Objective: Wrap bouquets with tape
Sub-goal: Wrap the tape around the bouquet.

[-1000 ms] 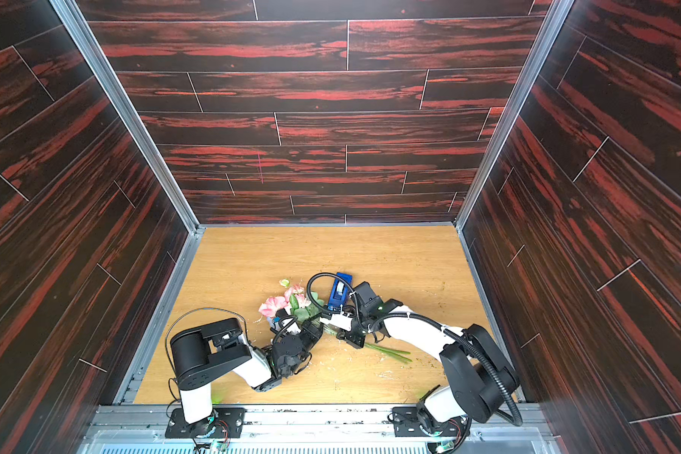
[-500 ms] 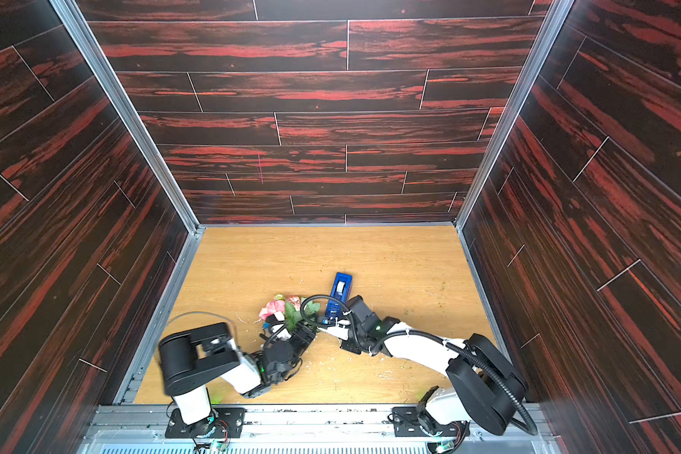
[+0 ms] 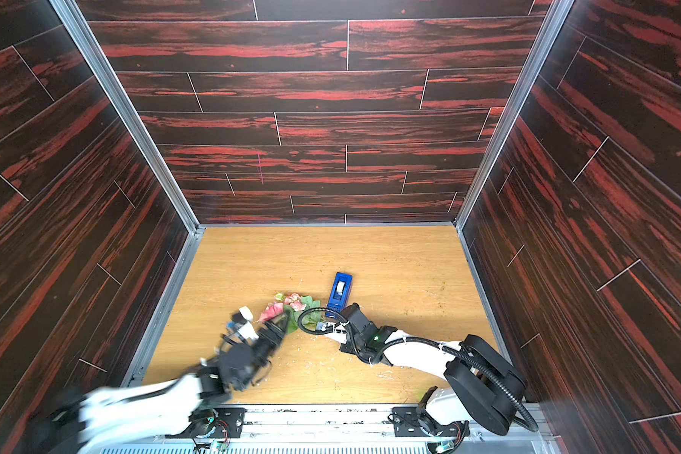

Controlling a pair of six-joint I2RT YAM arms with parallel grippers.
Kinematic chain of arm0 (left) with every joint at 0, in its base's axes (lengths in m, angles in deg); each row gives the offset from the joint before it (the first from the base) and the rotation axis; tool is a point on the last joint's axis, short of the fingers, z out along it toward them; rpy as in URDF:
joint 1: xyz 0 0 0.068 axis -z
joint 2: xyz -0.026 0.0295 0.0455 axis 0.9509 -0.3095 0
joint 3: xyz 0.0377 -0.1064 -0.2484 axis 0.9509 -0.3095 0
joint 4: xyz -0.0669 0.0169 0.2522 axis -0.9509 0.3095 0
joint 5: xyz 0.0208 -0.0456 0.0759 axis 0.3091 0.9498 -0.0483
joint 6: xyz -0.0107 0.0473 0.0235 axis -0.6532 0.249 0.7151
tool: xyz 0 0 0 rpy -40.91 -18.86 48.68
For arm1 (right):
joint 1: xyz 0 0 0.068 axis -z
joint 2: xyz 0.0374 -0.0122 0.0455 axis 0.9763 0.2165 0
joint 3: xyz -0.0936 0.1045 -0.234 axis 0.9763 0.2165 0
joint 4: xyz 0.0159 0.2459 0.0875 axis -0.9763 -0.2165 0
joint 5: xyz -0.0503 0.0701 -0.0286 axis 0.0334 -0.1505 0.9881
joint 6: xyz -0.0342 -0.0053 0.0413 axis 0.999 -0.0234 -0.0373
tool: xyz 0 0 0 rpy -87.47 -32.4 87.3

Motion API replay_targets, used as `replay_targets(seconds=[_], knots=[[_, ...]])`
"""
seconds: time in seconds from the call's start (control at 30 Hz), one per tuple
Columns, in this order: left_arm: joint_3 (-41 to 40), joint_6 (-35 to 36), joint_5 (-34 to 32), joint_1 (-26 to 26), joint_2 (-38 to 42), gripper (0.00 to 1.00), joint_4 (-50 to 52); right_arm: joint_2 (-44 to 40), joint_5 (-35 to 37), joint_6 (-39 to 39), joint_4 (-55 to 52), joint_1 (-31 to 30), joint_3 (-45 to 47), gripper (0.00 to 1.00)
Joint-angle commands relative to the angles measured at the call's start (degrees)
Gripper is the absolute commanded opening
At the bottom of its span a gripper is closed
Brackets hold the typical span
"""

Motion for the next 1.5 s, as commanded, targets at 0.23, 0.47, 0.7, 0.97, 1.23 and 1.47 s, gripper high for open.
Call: replay_targets(seconds=[0.23,0.47,0.7,0.97,1.23,1.47], knots=[[8.4,18.68,-4.63,-4.84,16.01,0.7,44.41,1.87,2.56,2.49,6.6,-2.41,2.25,0.0],[21.84,34.92,27.11,-20.18,-7.91,0.72,42.56,-0.46,0.52,2.83,7.04,-2.41,3.76,0.0],[37.96,46.94,57.78,-31.35,-32.27,0.66,43.89,-0.75,-0.8,3.36,7.58,-2.42,4.39,0.0],[51.11,52.5,76.44,-32.24,-54.75,0.48,48.42,-1.32,-2.71,2.61,7.4,-2.24,4.58,0.0],[55.13,56.09,78.9,-29.4,-64.18,0.48,49.47,0.5,-4.61,1.96,7.82,-2.3,4.91,0.0],[56.36,55.91,77.95,-27.78,-67.15,0.41,48.62,0.63,-4.82,1.94,7.68,-2.08,4.91,0.0]])
